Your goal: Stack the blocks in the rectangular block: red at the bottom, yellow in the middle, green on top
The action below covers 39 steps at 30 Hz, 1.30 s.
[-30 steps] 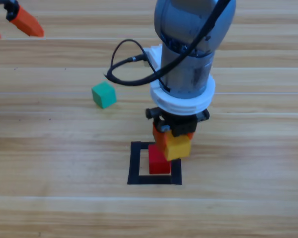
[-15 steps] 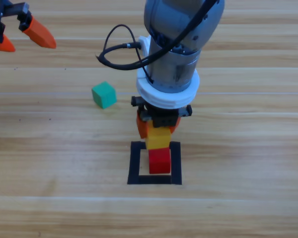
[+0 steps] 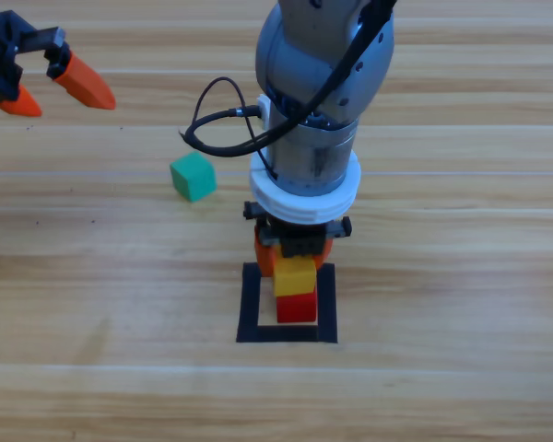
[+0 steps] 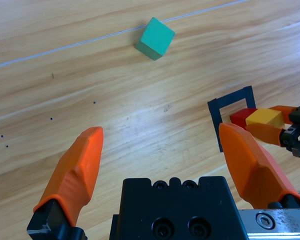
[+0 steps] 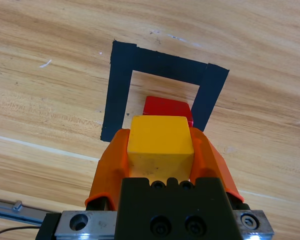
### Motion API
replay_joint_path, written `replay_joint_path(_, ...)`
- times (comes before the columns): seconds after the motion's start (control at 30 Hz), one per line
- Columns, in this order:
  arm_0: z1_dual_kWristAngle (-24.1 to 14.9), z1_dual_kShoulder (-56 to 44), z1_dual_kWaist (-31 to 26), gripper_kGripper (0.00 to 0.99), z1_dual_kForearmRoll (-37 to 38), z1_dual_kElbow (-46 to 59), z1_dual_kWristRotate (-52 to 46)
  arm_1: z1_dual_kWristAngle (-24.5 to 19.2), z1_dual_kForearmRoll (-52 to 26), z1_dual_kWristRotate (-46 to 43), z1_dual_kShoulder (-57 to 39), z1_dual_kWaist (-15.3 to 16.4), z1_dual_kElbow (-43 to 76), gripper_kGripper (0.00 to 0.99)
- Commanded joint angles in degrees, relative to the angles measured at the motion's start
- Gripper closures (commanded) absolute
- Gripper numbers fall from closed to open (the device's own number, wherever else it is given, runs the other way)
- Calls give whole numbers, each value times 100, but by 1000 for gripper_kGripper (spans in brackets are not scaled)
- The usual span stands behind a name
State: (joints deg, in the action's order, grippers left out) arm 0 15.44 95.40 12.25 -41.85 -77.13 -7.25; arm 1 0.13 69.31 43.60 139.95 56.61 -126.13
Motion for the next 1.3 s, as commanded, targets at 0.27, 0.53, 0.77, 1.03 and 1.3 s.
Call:
replay_joint_path(0.27, 179, 233, -100, 0, 274, 260, 65, -119, -23, -36, 269, 95, 106, 521)
replay_joint_path(0.53, 187, 259, -100, 0, 292, 260, 74, -75, -23, -62, 243, 95, 36, 0)
replay_joint_path(0.77, 152, 743, -91, 0, 380, -57, 197, -268, -23, -458, -495, 95, -404, 0)
replay_joint_path(1.03, -393, 1754, 437, 0, 362, -839, 584, -892, 92, -1047, -1998, -124, 88, 0)
replay_joint_path(1.3, -823, 2316, 1008, 0, -7, -1604, 1146, 1586, -31, -3393, -2280, -1390, 1741, 0)
